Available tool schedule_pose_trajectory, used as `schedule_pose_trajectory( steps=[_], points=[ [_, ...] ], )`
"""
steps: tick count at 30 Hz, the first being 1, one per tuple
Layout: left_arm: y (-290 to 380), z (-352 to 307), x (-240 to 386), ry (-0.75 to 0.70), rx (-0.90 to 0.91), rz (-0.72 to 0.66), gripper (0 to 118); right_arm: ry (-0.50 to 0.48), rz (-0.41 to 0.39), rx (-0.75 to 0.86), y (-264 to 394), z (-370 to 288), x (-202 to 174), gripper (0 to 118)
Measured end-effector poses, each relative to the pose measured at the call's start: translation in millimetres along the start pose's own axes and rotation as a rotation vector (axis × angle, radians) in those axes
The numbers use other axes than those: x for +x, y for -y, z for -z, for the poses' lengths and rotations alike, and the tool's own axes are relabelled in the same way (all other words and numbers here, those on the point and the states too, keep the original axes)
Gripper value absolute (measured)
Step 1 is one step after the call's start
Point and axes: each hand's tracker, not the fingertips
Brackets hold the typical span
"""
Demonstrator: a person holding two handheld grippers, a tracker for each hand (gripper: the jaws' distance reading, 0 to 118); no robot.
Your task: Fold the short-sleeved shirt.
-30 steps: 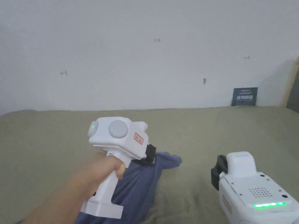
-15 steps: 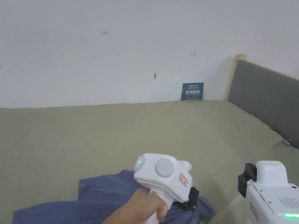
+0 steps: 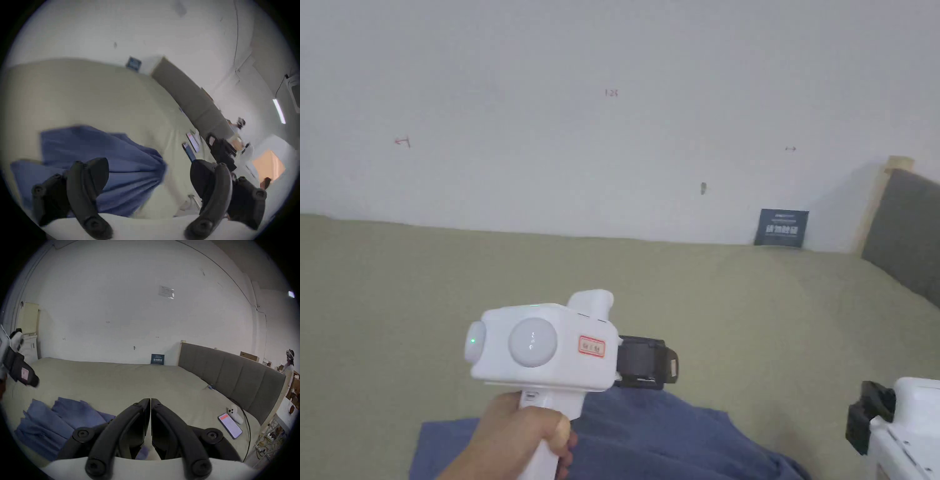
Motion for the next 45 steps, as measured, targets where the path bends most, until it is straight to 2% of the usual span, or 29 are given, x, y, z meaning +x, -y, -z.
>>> schedule_pose_trajectory(
  steps=[1, 2, 5, 6, 12, 15, 17, 18, 19, 20, 21, 22, 24, 26, 28, 32, 33, 35, 36, 37, 38, 40, 43, 45],
  points=[
    [5, -21, -15, -0.072, 0.032, 0.0, 29, -0.011, -0.001, 0.004, -2, -2, -6, 8],
    [12, -42, -27, -0.147, 0.079, -0.005, 0, -0.022, 0.002, 0.007, -2, -2, -11, 8],
    [40, -88, -65, -0.375, 0.183, -0.001, 0, -0.059, 0.015, -0.001, -1, -1, -25, 8],
    [49, -97, -77, -0.399, 0.194, -0.009, 0, -0.067, 0.014, -0.006, 0, 0, -29, 8],
    [80, -116, -143, -0.502, 0.104, -0.132, 0, -0.112, -0.007, -0.035, 6, 7, -51, 8],
    [70, -99, -165, -0.485, 0.043, -0.19, 0, -0.127, -0.027, -0.042, 7, 11, -57, 8],
    [50, -76, -180, -0.485, -0.066, -0.228, 0, -0.127, -0.035, -0.043, 8, 16, -59, 8],
    [41, -66, -187, -0.494, -0.086, -0.229, 3, -0.127, -0.036, -0.044, 8, 17, -59, 8],
    [31, -52, -196, -0.498, -0.132, -0.235, 18, -0.125, -0.037, -0.046, 8, 19, -59, 8],
    [23, -40, -204, -0.512, -0.153, -0.236, 53, -0.122, -0.037, -0.047, 9, 20, -59, 8],
    [16, -28, -213, -0.522, -0.172, -0.244, 108, -0.121, -0.036, -0.047, 10, 21, -58, 8],
    [13, -16, -222, -0.507, -0.221, -0.255, 118, -0.119, -0.036, -0.047, 11, 22, -57, 8],
    [14, 2, -233, -0.484, -0.202, -0.251, 110, -0.111, -0.045, -0.052, 12, 26, -55, 8],
    [24, 14, -243, -0.54, -0.256, -0.284, 109, -0.103, -0.048, -0.055, 14, 28, -52, 8],
    [35, 25, -246, -0.521, -0.292, -0.31, 102, -0.095, -0.05, -0.057, 14, 32, -49, 8],
    [52, 47, -248, -0.464, -0.354, -0.29, 77, -0.082, -0.045, -0.068, 16, 38, -46, 8],
    [54, 49, -241, -0.529, -0.357, -0.223, 63, -0.08, -0.043, -0.072, 17, 39, -46, 8],
    [52, 52, -234, -0.624, -0.373, -0.114, 52, -0.079, -0.043, -0.074, 18, 39, -46, 8],
    [50, 51, -231, -0.615, -0.38, -0.104, 47, -0.08, -0.046, -0.076, 18, 39, -46, 8],
    [46, 47, -230, -0.574, -0.368, -0.122, 20, -0.083, -0.053, -0.077, 18, 38, -47, 8],
    [45, 42, -233, -0.466, -0.358, -0.156, 3, -0.086, -0.061, -0.079, 19, 38, -47, 8],
    [40, 40, -228, -0.439, -0.379, -0.216, 3, -0.09, -0.063, -0.088, 21, 39, -46, 8],
    [36, 44, -217, -0.472, -0.363, -0.127, 3, -0.093, -0.036, -0.126, 25, 40, -40, 8],
    [30, 42, -219, -0.477, -0.342, -0.124, 3, -0.111, -0.027, -0.145, 30, 40, -34, 8]
  ],
)
